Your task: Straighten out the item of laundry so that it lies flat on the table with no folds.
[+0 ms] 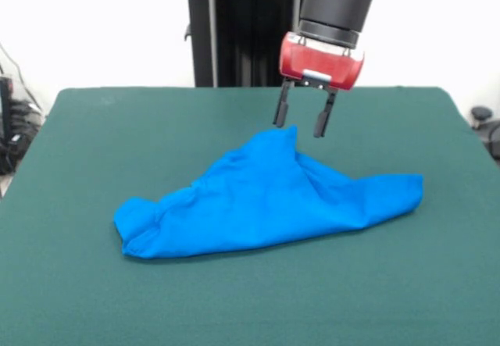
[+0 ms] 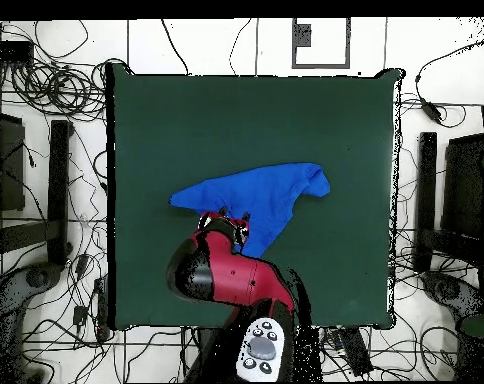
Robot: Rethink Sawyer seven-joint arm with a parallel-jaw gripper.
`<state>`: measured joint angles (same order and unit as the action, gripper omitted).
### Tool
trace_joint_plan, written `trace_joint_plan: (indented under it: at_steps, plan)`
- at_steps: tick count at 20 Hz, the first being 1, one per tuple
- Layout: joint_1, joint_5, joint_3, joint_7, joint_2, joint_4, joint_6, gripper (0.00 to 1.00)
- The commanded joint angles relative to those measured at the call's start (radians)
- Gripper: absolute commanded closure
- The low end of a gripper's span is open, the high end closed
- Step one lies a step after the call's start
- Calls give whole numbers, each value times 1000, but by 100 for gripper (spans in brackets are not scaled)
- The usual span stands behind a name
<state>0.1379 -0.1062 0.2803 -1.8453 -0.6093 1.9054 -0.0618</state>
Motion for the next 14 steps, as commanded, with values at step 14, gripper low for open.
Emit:
trace_joint_plan:
  at_steps: [14]
  plan:
    - [-15,-42,-65,-266,76,105,-170,0]
